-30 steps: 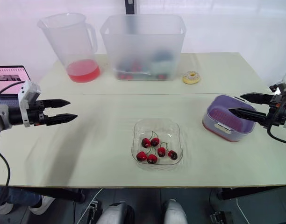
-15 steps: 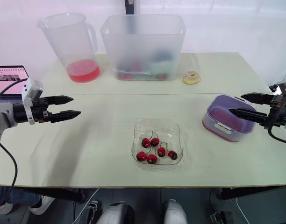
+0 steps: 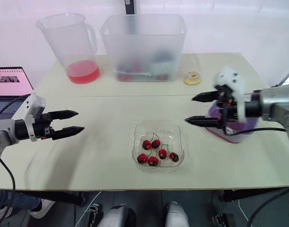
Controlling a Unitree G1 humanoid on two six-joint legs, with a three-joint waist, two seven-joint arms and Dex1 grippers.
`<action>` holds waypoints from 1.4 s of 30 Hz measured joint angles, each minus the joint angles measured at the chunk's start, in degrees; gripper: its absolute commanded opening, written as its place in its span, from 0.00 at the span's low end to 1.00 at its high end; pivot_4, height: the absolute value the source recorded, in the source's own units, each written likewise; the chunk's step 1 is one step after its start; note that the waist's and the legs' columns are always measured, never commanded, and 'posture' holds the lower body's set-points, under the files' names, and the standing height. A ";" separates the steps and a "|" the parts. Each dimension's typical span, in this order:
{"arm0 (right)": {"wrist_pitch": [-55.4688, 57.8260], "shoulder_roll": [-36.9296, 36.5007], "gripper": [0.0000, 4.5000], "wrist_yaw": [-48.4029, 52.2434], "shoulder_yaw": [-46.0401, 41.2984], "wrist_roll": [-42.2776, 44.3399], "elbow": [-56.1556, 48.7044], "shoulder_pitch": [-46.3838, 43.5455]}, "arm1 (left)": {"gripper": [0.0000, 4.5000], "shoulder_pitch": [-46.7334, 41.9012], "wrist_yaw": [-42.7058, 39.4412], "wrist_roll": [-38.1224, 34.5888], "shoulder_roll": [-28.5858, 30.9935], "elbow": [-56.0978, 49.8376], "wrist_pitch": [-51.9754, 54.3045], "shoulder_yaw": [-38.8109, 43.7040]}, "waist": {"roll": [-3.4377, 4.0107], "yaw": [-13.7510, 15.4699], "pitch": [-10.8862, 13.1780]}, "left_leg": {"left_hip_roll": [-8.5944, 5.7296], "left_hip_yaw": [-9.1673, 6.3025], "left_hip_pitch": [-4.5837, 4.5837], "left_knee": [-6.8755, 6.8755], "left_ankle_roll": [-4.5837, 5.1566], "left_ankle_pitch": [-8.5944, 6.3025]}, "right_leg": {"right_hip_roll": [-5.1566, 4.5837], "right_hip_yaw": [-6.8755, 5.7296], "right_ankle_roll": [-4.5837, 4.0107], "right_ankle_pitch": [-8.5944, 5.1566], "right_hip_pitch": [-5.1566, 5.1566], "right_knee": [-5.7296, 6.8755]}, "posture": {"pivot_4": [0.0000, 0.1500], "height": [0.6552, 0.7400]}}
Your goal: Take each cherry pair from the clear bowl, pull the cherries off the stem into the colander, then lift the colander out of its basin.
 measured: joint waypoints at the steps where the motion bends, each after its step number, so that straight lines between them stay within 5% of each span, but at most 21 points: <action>1: 2.23 1.60 0.99 -0.13 3.21 0.54 -1.36 -3.87 | 1.00 1.14 0.75 -1.24 -0.97 -2.15 0.77 0.84 | 0.00 0.00 0.00 | 0.00 -0.01 -0.01 0.02 0.00 0.00 | 0.00 0.01 0.00 0.00 0.00 0.01 | 1.00 0.39; 6: 11.78 8.70 0.99 -3.27 17.34 -1.29 -4.43 -13.90 | 1.00 7.02 3.96 -4.74 -2.71 -8.71 2.83 3.95 | -0.08 -0.04 -0.06 | 0.01 -0.10 -0.01 0.02 -0.01 0.00 | -0.08 -0.02 -0.01 0.00 0.02 -0.01 | 1.00 0.39; 11: 15.08 15.46 0.99 -11.62 32.62 -9.46 -5.25 -11.74 | 1.00 10.14 6.89 -6.65 -4.42 -13.67 3.59 4.75 | -0.12 0.24 -0.06 | -0.10 -0.11 -0.18 0.05 -0.02 0.01 | -0.10 -0.05 -0.01 0.00 -0.11 0.03 | 1.00 0.39; 14: 16.67 16.18 0.99 -15.39 33.29 -12.81 -4.05 -11.76 | 1.00 10.78 8.39 -6.71 -4.42 -14.20 3.67 5.38 | -0.16 0.00 -0.09 | -0.13 -0.09 -0.11 0.08 -0.02 0.01 | -0.09 -0.08 -0.02 0.01 -0.03 0.03 | 1.00 0.39; 18: 19.38 18.32 0.70 -18.17 33.20 -14.51 -3.03 -11.25 | 1.00 11.20 9.03 -7.05 -4.41 -14.70 3.62 5.41 | -0.16 -0.07 -0.08 | -0.06 -0.10 -0.08 0.04 -0.02 0.01 | -0.01 -0.10 -0.02 0.00 -0.04 0.03 | 1.00 0.39; 32: 19.69 19.57 0.70 -21.60 33.30 -17.37 -0.83 -6.40 | 1.00 10.22 9.89 -6.97 -4.29 -14.64 3.29 5.02 | -0.16 -0.09 -0.08 | -0.06 -0.08 -0.07 0.03 -0.02 0.01 | 0.02 -0.11 -0.02 0.00 -0.03 0.03 | 1.00 0.39; 37: 18.12 19.86 0.31 -21.38 33.40 -18.41 -0.70 -6.18 | 1.00 9.97 9.62 -5.86 -4.29 -13.42 2.48 3.26 | -0.16 -0.23 -0.08 | -0.05 -0.09 -0.08 0.03 -0.01 0.01 | 0.04 -0.11 -0.02 0.00 -0.04 0.03 | 1.00 0.39; 42: 16.13 19.38 0.31 -20.31 34.55 -19.63 -0.68 -6.17 | 1.00 8.44 9.19 -5.77 -4.23 -12.85 1.90 3.06 | -0.16 -0.14 -0.08 | -0.06 -0.09 -0.08 0.03 -0.01 0.00 | 0.03 -0.11 -0.02 0.00 -0.03 0.02 | 1.00 0.39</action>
